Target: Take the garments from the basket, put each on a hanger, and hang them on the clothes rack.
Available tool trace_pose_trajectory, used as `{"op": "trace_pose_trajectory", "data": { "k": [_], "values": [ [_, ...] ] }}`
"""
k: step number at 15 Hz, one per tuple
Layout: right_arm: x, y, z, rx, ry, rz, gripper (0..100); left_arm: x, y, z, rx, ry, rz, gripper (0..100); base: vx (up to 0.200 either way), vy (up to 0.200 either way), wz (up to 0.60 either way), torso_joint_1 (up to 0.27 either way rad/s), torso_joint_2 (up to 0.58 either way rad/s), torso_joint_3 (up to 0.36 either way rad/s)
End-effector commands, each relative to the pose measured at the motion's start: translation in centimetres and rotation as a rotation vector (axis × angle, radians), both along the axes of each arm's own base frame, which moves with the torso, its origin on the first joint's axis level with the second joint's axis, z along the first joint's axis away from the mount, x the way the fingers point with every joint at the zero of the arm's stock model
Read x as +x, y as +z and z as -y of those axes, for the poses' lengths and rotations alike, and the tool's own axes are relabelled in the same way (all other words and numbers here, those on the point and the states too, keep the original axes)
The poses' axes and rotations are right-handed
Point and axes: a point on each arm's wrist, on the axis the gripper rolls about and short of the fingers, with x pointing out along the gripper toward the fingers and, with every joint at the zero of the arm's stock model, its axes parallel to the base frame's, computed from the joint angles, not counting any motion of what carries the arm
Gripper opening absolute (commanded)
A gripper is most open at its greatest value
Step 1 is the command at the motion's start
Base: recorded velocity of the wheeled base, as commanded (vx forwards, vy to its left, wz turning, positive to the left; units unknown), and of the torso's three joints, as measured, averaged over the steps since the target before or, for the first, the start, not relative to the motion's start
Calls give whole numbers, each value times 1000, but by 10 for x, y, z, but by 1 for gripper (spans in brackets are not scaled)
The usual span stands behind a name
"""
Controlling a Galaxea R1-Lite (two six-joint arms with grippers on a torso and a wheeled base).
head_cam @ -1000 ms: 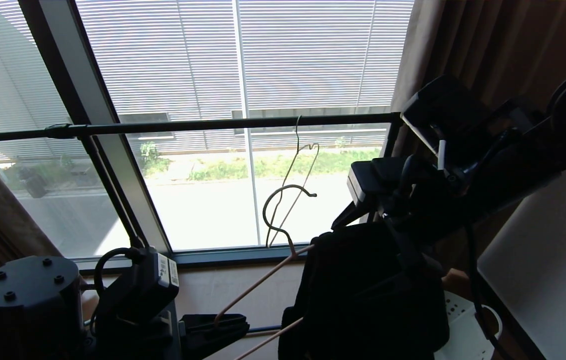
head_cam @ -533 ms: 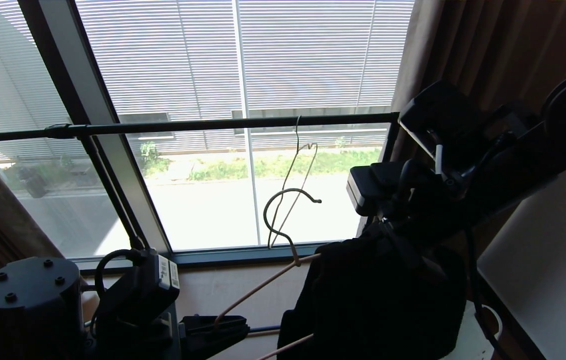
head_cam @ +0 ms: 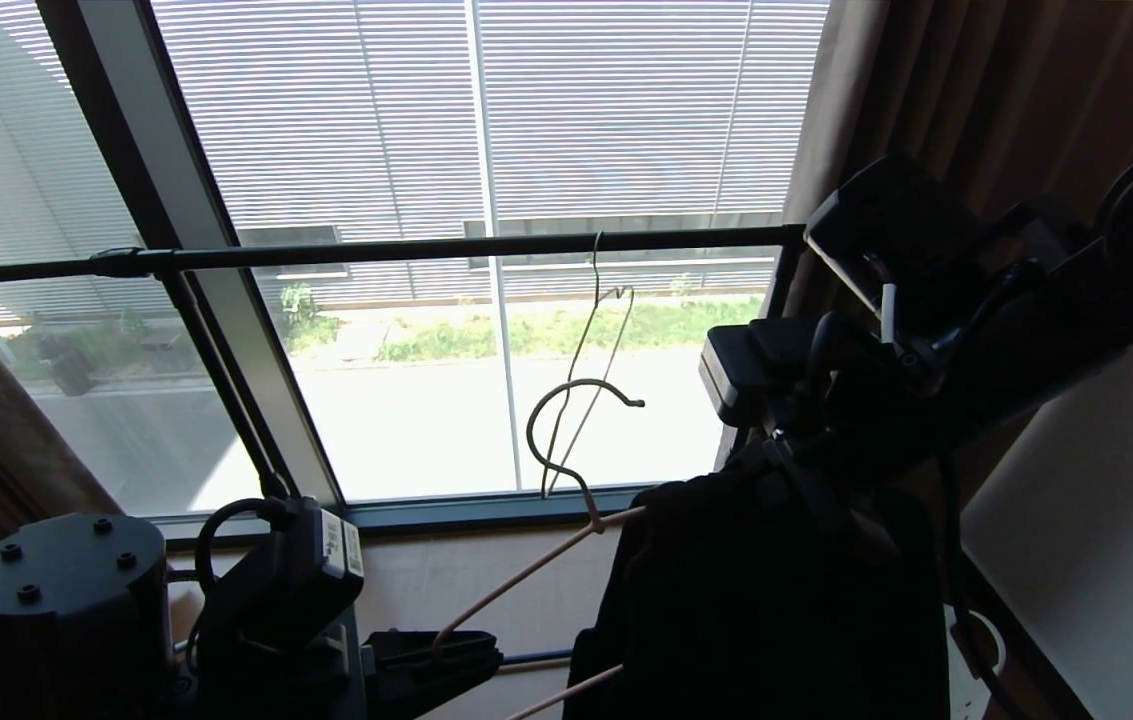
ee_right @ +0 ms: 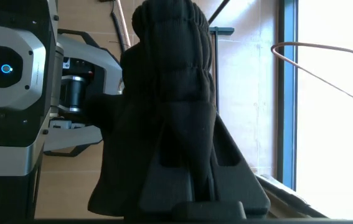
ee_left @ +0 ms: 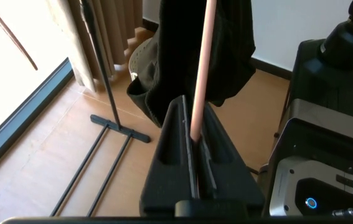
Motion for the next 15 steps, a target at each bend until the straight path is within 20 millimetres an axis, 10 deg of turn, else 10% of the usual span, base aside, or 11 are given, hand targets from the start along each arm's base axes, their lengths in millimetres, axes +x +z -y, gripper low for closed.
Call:
{"op": "trace_pose_trajectory", "data": {
  "k": [1, 2, 15],
  "values": [
    [-1, 1, 0, 1, 1, 2, 0, 1, -1, 1, -2, 1, -1, 0, 0, 0, 0, 0, 0, 0],
    [-1, 0, 0, 0, 2, 0, 0, 2, -2, 1, 0, 2, -5, 100, 0, 0, 0, 0, 0, 0],
    [-1, 14, 8, 23, -224, -31, 0, 1, 22, -50, -181, 290, -14, 100, 0, 0, 0, 0, 0, 0]
  ]
}}
